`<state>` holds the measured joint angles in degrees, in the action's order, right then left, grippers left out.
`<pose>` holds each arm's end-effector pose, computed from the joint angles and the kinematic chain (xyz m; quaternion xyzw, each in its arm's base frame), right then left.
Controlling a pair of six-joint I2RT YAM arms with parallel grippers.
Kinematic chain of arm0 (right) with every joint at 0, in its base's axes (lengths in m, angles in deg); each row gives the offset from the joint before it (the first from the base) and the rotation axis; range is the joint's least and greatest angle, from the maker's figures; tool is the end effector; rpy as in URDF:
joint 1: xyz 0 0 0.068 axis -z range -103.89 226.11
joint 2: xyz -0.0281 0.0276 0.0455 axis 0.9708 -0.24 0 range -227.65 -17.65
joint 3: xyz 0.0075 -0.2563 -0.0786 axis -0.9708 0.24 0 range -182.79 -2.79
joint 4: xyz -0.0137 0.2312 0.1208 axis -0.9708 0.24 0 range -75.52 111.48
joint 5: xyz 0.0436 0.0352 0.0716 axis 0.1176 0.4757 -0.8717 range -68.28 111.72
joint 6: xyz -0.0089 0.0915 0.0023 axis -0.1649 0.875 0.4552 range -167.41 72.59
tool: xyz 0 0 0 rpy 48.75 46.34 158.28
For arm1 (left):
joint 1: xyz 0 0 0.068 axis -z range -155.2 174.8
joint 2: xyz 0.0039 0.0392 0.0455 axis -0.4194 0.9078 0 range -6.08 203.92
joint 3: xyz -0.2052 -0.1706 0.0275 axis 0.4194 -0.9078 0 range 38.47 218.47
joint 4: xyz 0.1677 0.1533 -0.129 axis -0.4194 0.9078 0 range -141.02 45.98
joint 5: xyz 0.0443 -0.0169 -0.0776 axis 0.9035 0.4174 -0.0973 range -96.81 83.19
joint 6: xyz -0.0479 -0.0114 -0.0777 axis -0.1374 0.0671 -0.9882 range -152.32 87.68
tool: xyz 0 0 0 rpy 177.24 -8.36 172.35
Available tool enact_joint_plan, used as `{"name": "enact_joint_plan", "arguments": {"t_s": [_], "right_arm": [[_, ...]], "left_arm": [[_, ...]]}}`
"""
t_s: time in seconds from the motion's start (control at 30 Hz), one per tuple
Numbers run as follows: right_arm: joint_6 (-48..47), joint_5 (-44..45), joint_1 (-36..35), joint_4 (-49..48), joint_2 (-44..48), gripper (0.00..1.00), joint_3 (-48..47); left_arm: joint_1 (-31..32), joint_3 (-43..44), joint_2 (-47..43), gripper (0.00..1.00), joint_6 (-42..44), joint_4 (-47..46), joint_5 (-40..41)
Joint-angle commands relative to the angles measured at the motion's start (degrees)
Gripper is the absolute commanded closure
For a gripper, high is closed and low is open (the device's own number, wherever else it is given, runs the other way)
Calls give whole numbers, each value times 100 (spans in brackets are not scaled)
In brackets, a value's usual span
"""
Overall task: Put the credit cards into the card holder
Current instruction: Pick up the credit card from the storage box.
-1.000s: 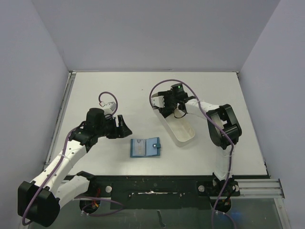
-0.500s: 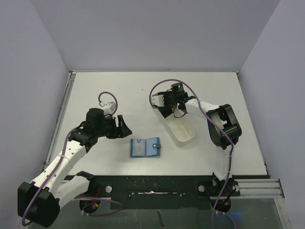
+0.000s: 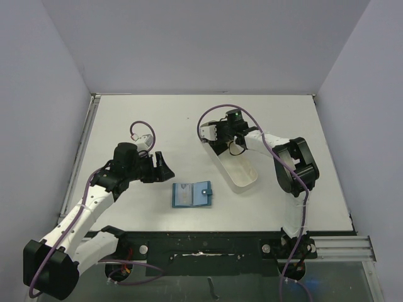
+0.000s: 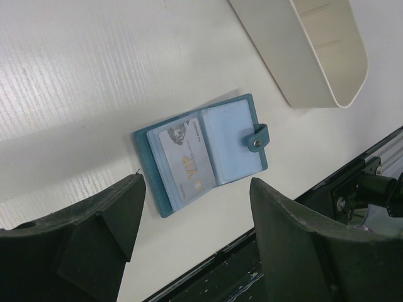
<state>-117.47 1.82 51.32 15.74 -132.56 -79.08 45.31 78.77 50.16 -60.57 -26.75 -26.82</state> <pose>0.4188 0.2245 0.1456 -0.7066 0.5497 -0.0161 0.4453 0.2182 -0.1118 0.2217 0.0127 0.8962 -0.3147 0.3124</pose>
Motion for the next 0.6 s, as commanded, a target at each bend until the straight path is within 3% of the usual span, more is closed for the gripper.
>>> {"name": "enact_joint_plan", "arguments": {"t_s": [0.0, 0.57], "right_arm": [[-8, 18, -10, -778, 175, 62, -48], [16, -27, -1, -664, 322, 75, -15]], "left_arm": [[-39, 234, -146, 34, 50, -124, -117], [-60, 216, -149, 34, 34, -140, -124]]}}
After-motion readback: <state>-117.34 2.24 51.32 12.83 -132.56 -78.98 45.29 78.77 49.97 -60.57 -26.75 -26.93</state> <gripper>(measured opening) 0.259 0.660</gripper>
